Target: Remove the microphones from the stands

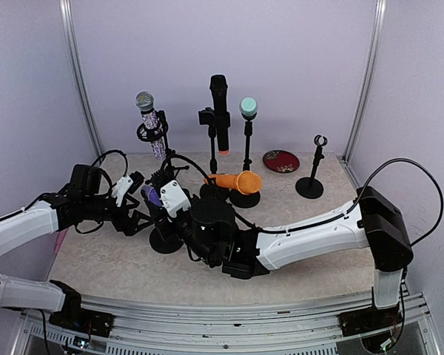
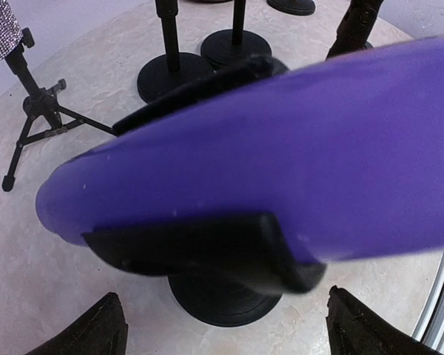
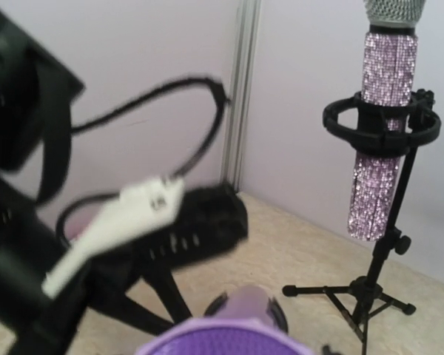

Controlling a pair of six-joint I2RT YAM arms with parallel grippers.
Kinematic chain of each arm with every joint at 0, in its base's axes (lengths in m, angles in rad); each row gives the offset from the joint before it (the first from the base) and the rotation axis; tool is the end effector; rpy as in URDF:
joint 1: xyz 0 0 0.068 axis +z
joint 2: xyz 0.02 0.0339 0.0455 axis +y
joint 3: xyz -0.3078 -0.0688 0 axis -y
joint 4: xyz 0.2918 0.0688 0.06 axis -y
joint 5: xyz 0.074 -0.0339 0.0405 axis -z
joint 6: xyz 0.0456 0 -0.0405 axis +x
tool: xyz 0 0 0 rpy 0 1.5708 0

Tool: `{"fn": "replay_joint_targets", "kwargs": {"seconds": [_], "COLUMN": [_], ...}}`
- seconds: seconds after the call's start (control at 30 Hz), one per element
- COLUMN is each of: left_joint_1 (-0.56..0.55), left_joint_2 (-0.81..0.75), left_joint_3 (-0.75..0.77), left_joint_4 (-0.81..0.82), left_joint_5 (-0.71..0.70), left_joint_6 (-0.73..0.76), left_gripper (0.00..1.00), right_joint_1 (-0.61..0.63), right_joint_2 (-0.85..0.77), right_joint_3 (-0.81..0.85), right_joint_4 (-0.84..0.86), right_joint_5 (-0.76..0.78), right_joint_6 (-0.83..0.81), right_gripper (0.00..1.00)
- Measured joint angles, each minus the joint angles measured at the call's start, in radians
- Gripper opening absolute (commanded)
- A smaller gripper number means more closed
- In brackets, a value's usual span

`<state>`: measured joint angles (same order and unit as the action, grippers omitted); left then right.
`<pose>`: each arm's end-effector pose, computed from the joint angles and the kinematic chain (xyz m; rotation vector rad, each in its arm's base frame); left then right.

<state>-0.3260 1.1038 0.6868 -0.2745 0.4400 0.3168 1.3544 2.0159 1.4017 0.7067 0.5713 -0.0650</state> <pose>0.2413 -0.1021 0.2515 0.9225 2.0318 -0.5010 0.1395 0.5196 0.2826 -0.5907 1.4049 0.6159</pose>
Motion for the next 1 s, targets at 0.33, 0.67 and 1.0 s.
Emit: {"fn": "replay_joint_targets", "kwargs": {"seconds": [0.33,0.67,1.0], "left_joint_1": [-0.014,-0.006,-0.008], "left_joint_2": [0.145,0.24,0.298], "left_joint_3": [0.023,0.056,0.056], "left_joint_4": [0.133,0.208,0.33], "left_joint_5": [0.025,0.103,0.067], "left_joint_6": [-0.03,-0.093,-0.058], "left_gripper": [0.64,0.1,0.0], "right_joint_1": [-0.002,-0.002,-0.008], "right_joint_2": [0.017,0.012,0.002], "right_joint_3": [0.086,0.037,-0.07], "right_joint_4": [-0.112,-0.043,0.047], "right_joint_5": [0.015,0.034,0.043], "right_joint_6": [0.037,0.059,0.002], "right_gripper": [0.24,0.12,0.05]}}
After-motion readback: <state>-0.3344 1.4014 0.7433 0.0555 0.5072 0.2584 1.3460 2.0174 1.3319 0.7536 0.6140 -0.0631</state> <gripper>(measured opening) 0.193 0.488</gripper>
